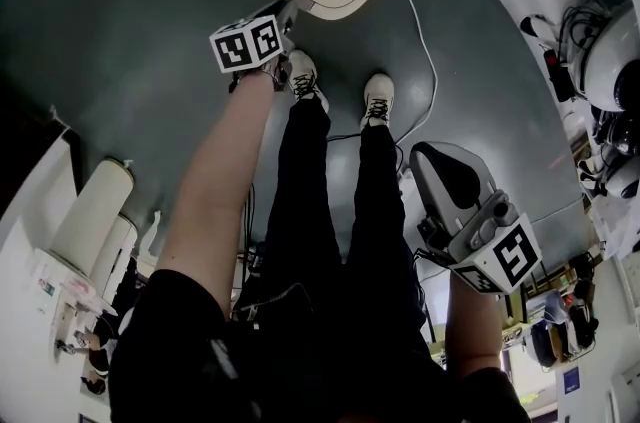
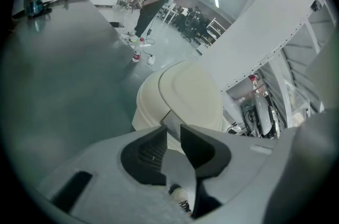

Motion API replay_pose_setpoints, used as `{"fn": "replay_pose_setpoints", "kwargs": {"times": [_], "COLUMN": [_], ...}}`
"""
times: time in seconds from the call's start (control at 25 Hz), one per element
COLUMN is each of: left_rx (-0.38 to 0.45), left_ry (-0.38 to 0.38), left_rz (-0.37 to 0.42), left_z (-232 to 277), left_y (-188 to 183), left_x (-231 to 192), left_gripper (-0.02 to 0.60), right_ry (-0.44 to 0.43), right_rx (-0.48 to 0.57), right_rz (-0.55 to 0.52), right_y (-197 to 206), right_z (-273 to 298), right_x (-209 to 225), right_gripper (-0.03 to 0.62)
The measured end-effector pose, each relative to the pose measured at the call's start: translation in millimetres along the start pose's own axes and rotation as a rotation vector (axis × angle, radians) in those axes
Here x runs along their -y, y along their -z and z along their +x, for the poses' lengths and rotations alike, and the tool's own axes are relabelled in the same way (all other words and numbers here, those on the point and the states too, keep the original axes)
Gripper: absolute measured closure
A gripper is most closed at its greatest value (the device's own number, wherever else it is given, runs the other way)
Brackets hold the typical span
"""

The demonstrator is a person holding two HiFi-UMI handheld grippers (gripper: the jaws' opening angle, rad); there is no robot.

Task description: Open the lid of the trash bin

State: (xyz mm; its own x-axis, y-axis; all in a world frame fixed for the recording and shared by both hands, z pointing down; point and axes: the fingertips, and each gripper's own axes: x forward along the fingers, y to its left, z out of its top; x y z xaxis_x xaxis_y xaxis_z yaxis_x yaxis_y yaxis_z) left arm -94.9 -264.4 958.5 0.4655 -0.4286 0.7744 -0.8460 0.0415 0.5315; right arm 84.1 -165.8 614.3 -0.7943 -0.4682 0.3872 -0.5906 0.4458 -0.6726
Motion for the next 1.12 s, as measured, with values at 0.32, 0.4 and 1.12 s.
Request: {"fn": "replay_pose_setpoints", "kwargs": {"times": [0.32, 0.4, 1.12], "left_rx": [-0.009, -0.002, 0.004], "left_ry": [-0.053, -0.056, -0.011], "left_rz": [0.064, 0.035, 0.033], "left_z": [4, 5, 8], "left_y": [1, 2, 6], "left_x": [-9, -12, -14], "left_gripper": [0.461, 0.445, 0.453], "right_ry": [-0.004, -0.008, -0.019], "right_rx": [0.015, 0.016, 0.000], "right_rz": [0.020, 0.022, 0.023], "right_y": [-2, -3, 5], "right_z": [8, 11, 21], "right_x": [6, 6, 7], "right_gripper": [0.585, 0.585, 0.585]}}
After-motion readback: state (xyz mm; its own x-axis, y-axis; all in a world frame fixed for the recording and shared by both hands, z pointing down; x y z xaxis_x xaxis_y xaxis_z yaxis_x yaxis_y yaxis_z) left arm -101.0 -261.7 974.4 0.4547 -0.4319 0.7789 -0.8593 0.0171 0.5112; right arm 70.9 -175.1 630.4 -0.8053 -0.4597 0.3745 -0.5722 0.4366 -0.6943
